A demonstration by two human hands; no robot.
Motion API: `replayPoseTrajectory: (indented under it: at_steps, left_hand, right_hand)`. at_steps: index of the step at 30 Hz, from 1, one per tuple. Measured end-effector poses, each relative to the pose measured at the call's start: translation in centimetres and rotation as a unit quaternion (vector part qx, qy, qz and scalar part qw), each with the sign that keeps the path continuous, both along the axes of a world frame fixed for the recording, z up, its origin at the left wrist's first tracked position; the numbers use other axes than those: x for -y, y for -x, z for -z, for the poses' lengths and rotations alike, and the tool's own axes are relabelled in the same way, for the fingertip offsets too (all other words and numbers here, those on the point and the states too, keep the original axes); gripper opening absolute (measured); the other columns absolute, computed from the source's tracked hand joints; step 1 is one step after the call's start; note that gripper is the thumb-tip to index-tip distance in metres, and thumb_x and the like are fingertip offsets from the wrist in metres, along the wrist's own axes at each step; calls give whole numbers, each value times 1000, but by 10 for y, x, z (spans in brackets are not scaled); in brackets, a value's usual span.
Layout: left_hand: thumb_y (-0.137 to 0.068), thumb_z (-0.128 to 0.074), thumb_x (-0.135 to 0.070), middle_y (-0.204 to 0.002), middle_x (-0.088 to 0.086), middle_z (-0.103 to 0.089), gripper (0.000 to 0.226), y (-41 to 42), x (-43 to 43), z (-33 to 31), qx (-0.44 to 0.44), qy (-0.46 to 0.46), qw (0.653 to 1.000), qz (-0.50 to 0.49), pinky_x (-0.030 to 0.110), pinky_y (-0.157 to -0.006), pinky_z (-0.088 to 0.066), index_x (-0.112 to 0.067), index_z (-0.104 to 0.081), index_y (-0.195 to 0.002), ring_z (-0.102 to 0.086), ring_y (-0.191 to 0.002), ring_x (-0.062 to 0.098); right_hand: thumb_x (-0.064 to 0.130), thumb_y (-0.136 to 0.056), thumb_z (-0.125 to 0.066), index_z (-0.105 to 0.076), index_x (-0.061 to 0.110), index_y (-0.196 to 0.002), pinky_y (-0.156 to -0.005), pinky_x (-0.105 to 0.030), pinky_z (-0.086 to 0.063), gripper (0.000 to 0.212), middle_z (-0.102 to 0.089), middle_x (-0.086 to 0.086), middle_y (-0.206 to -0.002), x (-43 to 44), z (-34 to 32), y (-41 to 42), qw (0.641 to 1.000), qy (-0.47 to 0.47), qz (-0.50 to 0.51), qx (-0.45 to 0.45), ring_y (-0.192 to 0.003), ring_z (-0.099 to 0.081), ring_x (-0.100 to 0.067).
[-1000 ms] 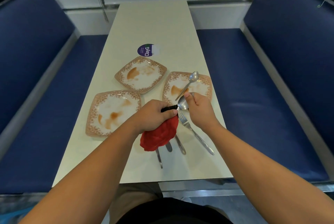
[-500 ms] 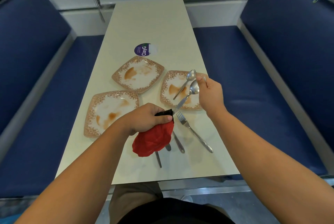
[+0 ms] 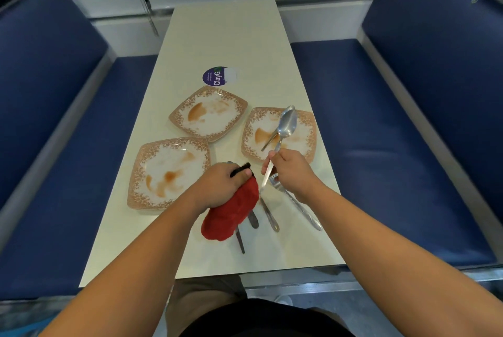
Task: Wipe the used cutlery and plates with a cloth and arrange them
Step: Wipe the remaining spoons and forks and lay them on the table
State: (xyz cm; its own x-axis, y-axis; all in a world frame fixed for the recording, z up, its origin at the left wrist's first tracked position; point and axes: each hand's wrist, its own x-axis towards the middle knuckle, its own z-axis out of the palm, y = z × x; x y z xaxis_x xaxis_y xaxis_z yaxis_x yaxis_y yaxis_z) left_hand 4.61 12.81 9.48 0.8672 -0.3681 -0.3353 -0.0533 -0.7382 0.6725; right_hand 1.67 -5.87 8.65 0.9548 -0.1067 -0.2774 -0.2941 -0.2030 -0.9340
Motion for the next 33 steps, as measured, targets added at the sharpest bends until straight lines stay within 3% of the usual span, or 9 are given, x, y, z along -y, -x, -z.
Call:
replayPoseTrajectory:
  at_steps: [4,7,9,13,18,22,28,30,33]
  left_hand:
    - [-98,-59,-40,-100,4,-63,29,-14,-1,-13,1,140,974,-177,42,-73,-56,-20,-47,-115,-66,-83,21]
    - [-101,-54,-30,-93,3,-51,25,-23,8,-19,70,192,961,-186,37,-64,-47,-17,-35,-111,-53,-74,18]
    - [-100,-56,-30,-96,1,-52,20,-28,14,-17,152,182,956,-173,32,-67,-45,-19,-42,-107,-53,-79,17]
    - [-93,-68,-32,-109,-2,-54,18,-28,17,-10,289,117,936,-165,7,-81,-34,-22,-63,-107,-49,-93,6]
    - [-89,-71,-35,-108,-3,-51,29,-12,22,1,350,61,931,-86,19,-88,-37,-17,-70,-112,-47,-96,7]
    - [-92,-68,-20,-107,2,-60,15,-17,18,2,401,31,913,-69,33,-82,-48,-12,-73,-104,-58,-95,23]
    - [-88,-71,-26,-97,-4,-70,7,-8,31,-4,318,44,939,-120,22,-78,-39,-21,-76,-90,-62,-89,14]
    - [-87,-73,-26,-94,-6,-72,6,-4,31,-3,272,67,954,-104,22,-79,-41,-23,-77,-89,-63,-88,12]
    - [-87,-72,-24,-97,-6,-68,4,-12,23,-3,280,23,957,-66,25,-81,-40,-22,-76,-88,-60,-90,13]
  right_hand:
    - [21,-108,-36,-49,6,-78,-57,-35,-52,36,-47,-6,-61,-5,6,7,993,-103,-34,-48,-51,-53,-25]
    - [26,-108,-33,-43,12,-76,-45,-25,-31,36,-33,0,-57,-15,6,11,988,-126,-27,-85,-42,-31,-13]
    - [26,-108,-31,-39,15,-74,-44,-21,-19,37,-29,3,-55,-23,1,14,986,-130,-36,-94,-43,-20,-11]
    - [25,-107,-32,-39,17,-70,-43,-18,-15,38,-28,3,-54,-35,-12,18,986,-132,-30,-96,-41,-16,-10]
    - [15,-102,-32,-37,17,-67,-43,-19,-14,35,-28,1,-53,-31,-26,15,986,-124,-17,-107,-41,-15,-12]
    - [7,-95,-30,-35,18,-69,-41,-17,-15,29,-29,0,-53,-32,-30,16,988,-91,-32,-123,-40,-16,-12]
    - [6,-96,-33,-35,18,-68,-44,-20,-12,30,-27,-1,-55,-28,-25,17,988,-64,-39,-133,-43,-15,-13]
    - [13,-100,-33,-36,18,-69,-44,-20,-12,31,-28,0,-55,-26,-22,21,987,-71,-39,-140,-43,-15,-12]
    - [3,-94,-32,-34,17,-65,-44,-19,-12,32,-27,0,-53,-28,-18,24,985,-60,-38,-156,-42,-15,-12]
